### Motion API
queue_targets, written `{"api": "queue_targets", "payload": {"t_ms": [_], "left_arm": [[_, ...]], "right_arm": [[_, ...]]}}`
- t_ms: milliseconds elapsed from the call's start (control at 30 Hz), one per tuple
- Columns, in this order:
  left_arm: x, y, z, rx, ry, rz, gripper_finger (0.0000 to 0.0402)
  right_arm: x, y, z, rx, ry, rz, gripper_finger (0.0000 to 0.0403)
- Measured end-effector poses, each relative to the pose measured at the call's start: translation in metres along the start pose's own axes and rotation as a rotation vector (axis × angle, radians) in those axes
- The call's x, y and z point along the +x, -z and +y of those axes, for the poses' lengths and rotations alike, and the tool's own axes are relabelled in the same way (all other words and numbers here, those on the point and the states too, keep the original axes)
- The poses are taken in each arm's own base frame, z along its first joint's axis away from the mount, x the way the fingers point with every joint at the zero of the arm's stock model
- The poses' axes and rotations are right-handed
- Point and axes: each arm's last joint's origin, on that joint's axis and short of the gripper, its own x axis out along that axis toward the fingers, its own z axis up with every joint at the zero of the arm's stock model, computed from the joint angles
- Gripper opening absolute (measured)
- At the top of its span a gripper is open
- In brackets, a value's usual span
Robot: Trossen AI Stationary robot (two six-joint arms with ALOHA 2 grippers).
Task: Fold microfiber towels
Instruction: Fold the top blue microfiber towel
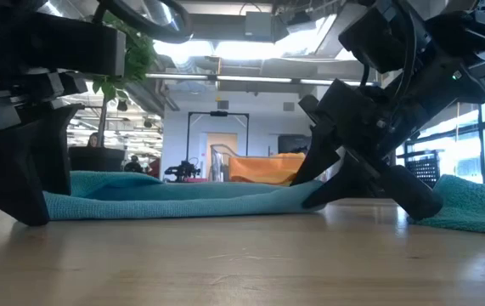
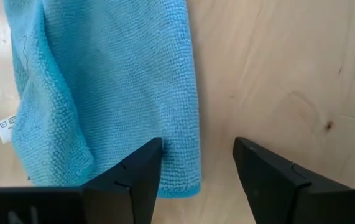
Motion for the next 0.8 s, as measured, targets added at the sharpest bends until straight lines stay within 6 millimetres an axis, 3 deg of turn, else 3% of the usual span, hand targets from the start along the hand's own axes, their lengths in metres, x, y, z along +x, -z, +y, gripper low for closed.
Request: {"api": "queue_targets", "payload": {"t_ms": [300,400,533,600,800], "left_arm": [[0.0,0.003,-0.001,-0.045,-0.011,-0.004,0.0169],[0.001,0.003,0.0,-0.069,-0.016,0.0,0.013],[0.002,0.006,0.004,-0.083,-0.068,0.042,0.0047],[-0.003,0.003,0.005,-0.117,-0.079,0.054,0.0013],[-0.044,-0.01,0.014,-0.123,-0.169,0.073,0.0002]], "right_arm": [[0.0,0.001,0.001,-0.004,-0.009,0.011,0.0082],[0.0,0.002,0.002,-0.007,-0.014,0.016,0.0063],[0.0,0.003,0.002,-0.011,-0.019,0.022,0.0035],[0.0,0.002,0.003,-0.015,-0.024,0.024,0.002],[-0.013,-0.005,0.009,-0.066,0.04,0.044,0.0012]]}}
